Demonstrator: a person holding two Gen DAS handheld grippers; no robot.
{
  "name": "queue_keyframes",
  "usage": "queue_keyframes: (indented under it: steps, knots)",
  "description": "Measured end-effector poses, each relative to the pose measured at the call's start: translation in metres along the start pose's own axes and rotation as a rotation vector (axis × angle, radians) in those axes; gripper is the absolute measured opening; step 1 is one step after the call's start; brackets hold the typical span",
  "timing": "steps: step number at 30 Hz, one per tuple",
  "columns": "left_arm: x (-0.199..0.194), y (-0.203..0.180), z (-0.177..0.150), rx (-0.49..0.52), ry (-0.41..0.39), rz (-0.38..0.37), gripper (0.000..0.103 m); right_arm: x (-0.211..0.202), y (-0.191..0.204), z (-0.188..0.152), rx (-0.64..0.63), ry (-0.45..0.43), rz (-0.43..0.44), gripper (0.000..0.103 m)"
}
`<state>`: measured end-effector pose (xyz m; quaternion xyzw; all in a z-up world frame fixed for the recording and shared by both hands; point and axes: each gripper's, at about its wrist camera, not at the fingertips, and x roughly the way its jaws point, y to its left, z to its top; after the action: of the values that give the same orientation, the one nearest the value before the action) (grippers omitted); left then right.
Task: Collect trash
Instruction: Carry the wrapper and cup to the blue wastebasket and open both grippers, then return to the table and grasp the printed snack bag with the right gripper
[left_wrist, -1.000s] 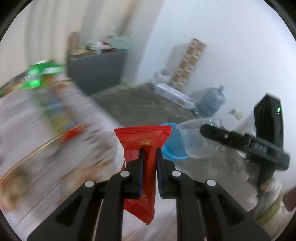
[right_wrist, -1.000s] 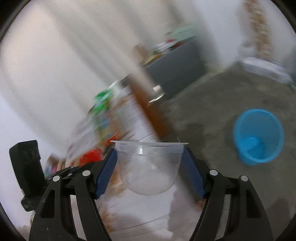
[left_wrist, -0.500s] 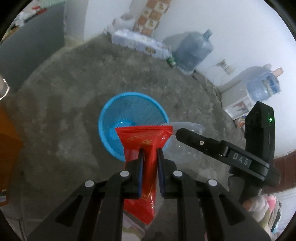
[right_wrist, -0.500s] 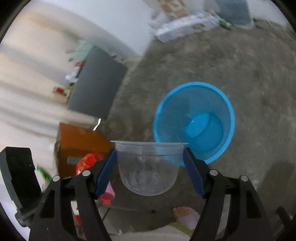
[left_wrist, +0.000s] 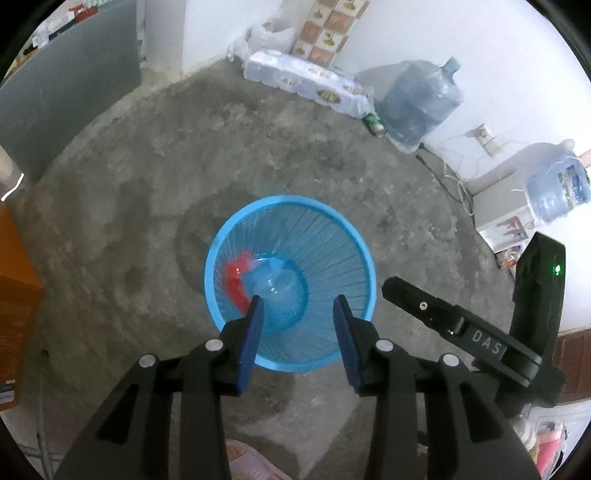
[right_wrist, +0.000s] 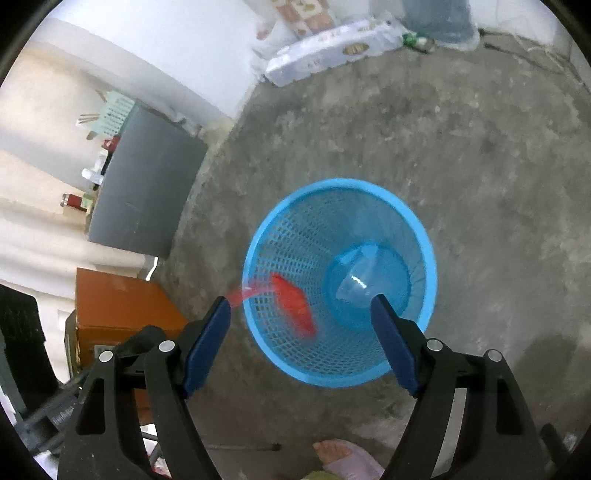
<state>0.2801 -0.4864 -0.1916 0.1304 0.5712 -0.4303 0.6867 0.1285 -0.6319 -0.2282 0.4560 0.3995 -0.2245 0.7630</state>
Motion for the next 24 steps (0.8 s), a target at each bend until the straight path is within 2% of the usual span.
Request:
queue_keyframes:
  steps: [5,11,14,16,21,24]
  knots:
    - [-0.055,-0.007,-0.014,0.023,-0.072,-0.017,0.038,-0.04,0.009,-0.022,-0.033,-0.058,0.021,0.074]
    - [-0.155,-0.018,-0.065,0.067,-0.227,0.022,0.038,-0.1,0.022,-0.064,-0.083,-0.138,0.072,0.075]
    - [-0.205,-0.018,-0.109,0.069,-0.31,0.058,0.038,-0.122,0.027,-0.085,-0.11,-0.151,0.085,0.075]
    - [-0.227,-0.014,-0.138,0.059,-0.338,0.073,0.038,-0.133,0.038,-0.099,-0.161,-0.14,0.079,0.075]
    - [-0.283,0.022,-0.225,-0.067,-0.411,0.12,0.038,-0.148,0.085,-0.124,-0.304,-0.132,0.112,0.074]
    - [-0.315,0.054,-0.278,-0.159,-0.46,0.165,0.039,-0.152,0.132,-0.147,-0.418,-0.103,0.182,0.074]
